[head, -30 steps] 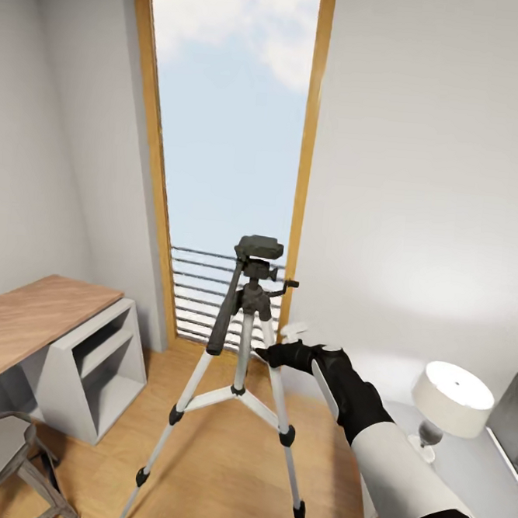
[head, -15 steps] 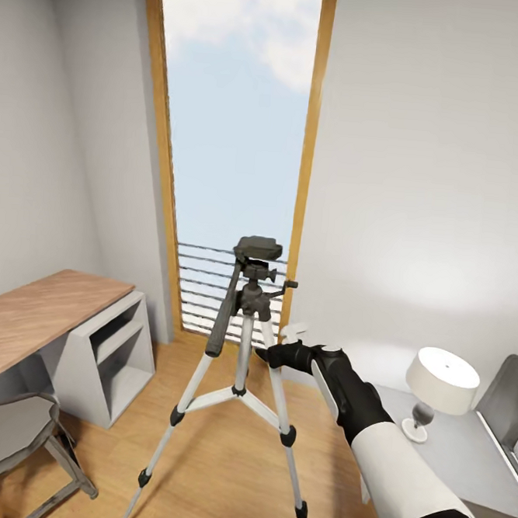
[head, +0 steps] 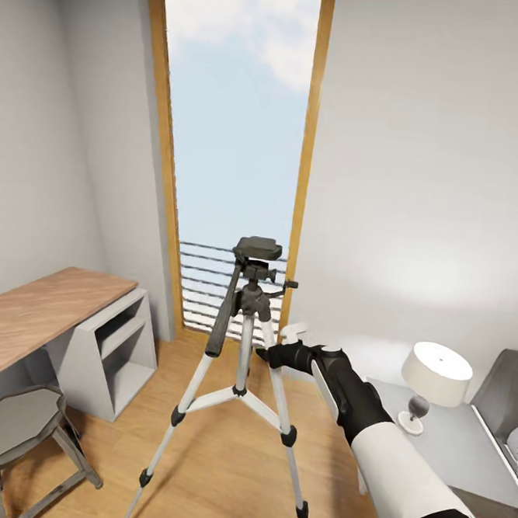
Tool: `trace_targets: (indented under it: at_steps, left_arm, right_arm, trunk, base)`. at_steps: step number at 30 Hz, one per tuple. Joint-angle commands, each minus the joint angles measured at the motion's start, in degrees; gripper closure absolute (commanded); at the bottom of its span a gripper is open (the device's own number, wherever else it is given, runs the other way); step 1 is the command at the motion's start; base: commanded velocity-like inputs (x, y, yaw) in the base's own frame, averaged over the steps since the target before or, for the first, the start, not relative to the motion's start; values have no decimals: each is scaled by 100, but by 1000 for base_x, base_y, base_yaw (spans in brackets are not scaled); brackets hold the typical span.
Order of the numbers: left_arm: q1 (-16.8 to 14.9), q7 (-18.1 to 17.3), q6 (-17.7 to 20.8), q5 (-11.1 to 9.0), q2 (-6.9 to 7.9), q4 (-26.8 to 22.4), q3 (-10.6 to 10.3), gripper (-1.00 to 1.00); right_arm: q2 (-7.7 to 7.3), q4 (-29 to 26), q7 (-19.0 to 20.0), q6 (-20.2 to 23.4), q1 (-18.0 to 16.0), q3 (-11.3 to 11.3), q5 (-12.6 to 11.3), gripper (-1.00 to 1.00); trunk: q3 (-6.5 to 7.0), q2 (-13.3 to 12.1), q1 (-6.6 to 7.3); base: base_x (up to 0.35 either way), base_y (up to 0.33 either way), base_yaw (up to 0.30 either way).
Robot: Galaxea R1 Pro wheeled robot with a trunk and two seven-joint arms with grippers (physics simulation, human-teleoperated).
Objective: Attach the digital camera to the camera tripod in the bedroom.
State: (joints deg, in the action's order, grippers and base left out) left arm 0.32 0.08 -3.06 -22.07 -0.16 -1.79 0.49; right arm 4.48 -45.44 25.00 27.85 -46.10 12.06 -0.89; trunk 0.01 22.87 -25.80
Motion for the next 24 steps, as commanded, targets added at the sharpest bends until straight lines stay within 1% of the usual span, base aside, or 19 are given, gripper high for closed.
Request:
trace_targets:
  at_steps: [1, 16, 24]
  left_arm:
    - [3, 1, -10, -26, -1, -5, 5, -100]
    - [3, 1, -10, -25, -1, -5, 11, -100]
    - [3, 1, -10, -25, -1, -5, 12, -100]
  right_arm:
    - [0, -7, 5, 36, -2, -2, -39, 100]
    - [-11, 134, 21, 3, 0, -2, -34, 100]
    - [-16, 146, 30, 5, -2, -2, -34, 100]
  trunk:
    - [-1, 5, 2]
    - [-1, 5, 2]
    - [-1, 5, 2]
  base:
    - [-316, 0, 0]
    - [-337, -1, 0]
    - [-340, -58, 0]
